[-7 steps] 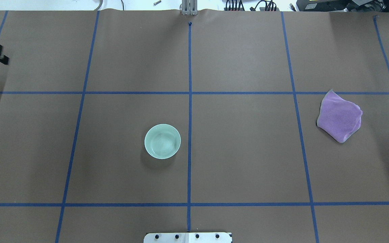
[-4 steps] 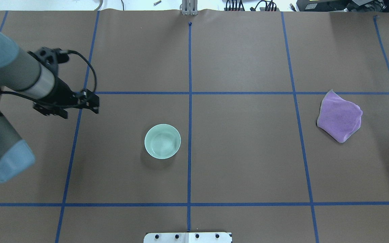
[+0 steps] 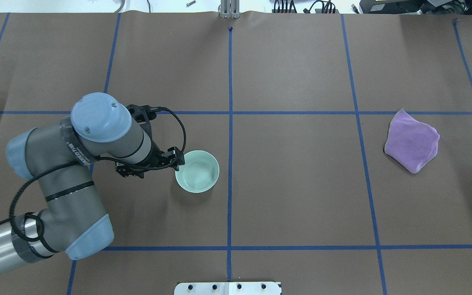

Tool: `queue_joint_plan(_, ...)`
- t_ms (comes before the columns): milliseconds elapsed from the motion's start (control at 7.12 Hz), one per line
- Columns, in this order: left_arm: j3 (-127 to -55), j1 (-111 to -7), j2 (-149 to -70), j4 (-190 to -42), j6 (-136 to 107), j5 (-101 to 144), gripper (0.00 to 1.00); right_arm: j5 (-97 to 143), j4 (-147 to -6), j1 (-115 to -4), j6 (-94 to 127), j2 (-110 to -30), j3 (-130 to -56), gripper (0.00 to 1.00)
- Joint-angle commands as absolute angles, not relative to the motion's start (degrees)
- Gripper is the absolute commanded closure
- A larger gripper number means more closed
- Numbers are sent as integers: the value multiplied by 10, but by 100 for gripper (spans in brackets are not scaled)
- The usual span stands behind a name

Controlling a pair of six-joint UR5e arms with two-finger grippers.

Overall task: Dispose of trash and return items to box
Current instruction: 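Reach the left gripper to the pale green bowl and grip its rim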

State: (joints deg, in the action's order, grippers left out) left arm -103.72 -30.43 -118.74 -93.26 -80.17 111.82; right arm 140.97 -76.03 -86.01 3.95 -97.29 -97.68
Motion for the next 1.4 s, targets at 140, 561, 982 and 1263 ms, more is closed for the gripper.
queue_joint_plan(140, -968, -294, -1210, -992, -810, 1108, 21, 1409, -760, -859, 40, -973, -976, 0)
queue_joint_plan(561, -973, -287, -1211, -997, -830, 1109, 100, 1410, -760, -858, 40, -973, -976, 0)
queue_joint_plan(982, -989, -288, -1209, -997, -824, 1113, 100, 1411, -759, -856, 40, -973, -977, 0)
queue_joint_plan(1263, -1074, -326, -1158, -988, -801, 1144, 100, 1410, -759, -856, 40, -973, -976, 0)
